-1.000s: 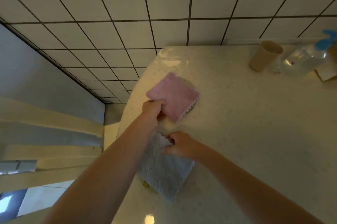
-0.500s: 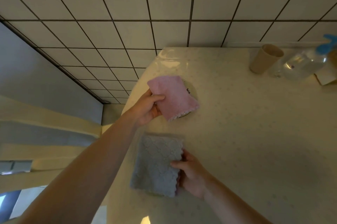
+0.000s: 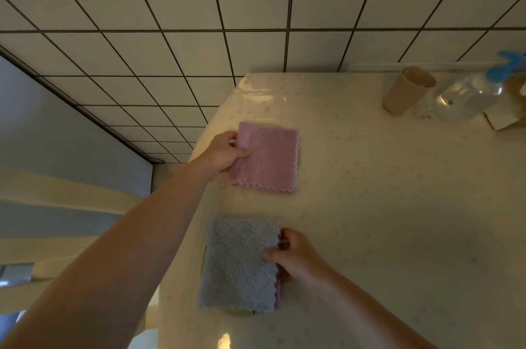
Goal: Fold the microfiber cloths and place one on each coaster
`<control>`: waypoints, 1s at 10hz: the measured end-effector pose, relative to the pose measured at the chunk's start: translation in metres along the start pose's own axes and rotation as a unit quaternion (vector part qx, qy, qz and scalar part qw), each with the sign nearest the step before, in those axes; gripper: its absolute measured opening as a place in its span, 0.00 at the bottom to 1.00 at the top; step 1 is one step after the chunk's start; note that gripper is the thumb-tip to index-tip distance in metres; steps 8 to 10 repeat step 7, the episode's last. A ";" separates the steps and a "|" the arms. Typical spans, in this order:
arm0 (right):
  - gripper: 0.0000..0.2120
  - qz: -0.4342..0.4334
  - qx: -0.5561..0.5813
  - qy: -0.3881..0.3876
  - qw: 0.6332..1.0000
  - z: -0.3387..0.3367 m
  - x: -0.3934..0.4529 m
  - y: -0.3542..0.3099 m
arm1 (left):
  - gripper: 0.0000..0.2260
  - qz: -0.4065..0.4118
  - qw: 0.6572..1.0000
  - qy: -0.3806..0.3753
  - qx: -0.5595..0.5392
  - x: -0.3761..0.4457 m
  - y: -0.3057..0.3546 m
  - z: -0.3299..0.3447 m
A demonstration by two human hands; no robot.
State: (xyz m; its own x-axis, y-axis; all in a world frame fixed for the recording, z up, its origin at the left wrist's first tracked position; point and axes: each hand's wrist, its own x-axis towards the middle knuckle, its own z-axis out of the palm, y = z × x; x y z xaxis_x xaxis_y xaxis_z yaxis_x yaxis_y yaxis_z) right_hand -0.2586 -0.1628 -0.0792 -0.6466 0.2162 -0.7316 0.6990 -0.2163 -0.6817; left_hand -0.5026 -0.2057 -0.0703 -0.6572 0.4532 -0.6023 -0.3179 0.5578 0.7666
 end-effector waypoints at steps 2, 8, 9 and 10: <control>0.09 0.000 -0.023 0.007 1.000 -0.003 0.003 0.003 | 0.13 0.038 0.997 0.050 0.045 0.006 -0.007 -0.005; 0.06 -0.037 -0.308 0.164 0.936 -0.010 -0.044 0.006 | 0.17 0.092 0.946 0.163 0.265 -0.080 -0.022 -0.015; 0.06 -0.037 -0.308 0.164 0.936 -0.010 -0.044 0.006 | 0.17 0.092 0.946 0.163 0.265 -0.080 -0.022 -0.015; 0.06 -0.037 -0.308 0.164 0.936 -0.010 -0.044 0.006 | 0.17 0.092 0.946 0.163 0.265 -0.080 -0.022 -0.015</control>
